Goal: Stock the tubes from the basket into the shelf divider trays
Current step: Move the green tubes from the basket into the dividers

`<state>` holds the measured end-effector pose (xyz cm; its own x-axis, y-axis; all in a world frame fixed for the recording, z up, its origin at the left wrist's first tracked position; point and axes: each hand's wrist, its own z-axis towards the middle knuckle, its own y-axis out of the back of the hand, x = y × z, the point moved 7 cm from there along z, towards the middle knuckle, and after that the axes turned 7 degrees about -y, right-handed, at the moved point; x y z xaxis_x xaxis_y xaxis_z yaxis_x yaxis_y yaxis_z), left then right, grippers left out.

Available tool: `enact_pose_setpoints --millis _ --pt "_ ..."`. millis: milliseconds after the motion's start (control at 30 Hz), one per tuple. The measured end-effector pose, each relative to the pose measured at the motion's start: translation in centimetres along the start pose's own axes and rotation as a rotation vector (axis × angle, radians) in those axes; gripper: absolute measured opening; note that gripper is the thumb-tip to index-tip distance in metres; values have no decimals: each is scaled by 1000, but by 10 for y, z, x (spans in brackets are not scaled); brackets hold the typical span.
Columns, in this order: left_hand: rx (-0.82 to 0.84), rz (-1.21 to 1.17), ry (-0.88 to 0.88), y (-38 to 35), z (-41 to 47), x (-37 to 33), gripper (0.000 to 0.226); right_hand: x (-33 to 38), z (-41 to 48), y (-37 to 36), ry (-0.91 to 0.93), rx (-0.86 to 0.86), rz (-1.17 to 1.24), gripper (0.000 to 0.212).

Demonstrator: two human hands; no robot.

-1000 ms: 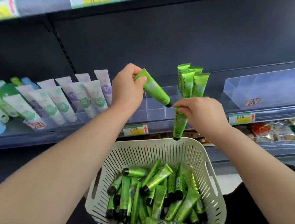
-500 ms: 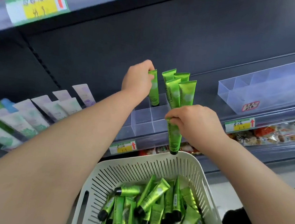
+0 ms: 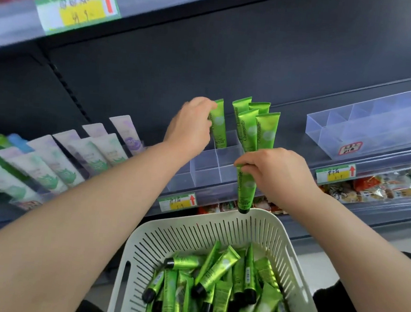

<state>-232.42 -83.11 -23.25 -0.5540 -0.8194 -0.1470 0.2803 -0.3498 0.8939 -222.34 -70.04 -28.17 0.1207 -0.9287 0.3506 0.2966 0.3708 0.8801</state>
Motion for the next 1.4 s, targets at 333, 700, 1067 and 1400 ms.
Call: enact_pose_setpoints --millis 333,700,1067,1400 --pt "305 75 40 4 -61 18 28 45 37 48 -27 -168 -8 25" --pt "246 -75 55 0 -71 37 26 44 113 23 -59 -274 -175 29" --pt "256 -80 32 -8 -60 40 30 33 135 -8 -24 -80 -330 41" --pt "177 -170 49 -13 -96 30 29 62 53 -4 243 -338 -266 40"
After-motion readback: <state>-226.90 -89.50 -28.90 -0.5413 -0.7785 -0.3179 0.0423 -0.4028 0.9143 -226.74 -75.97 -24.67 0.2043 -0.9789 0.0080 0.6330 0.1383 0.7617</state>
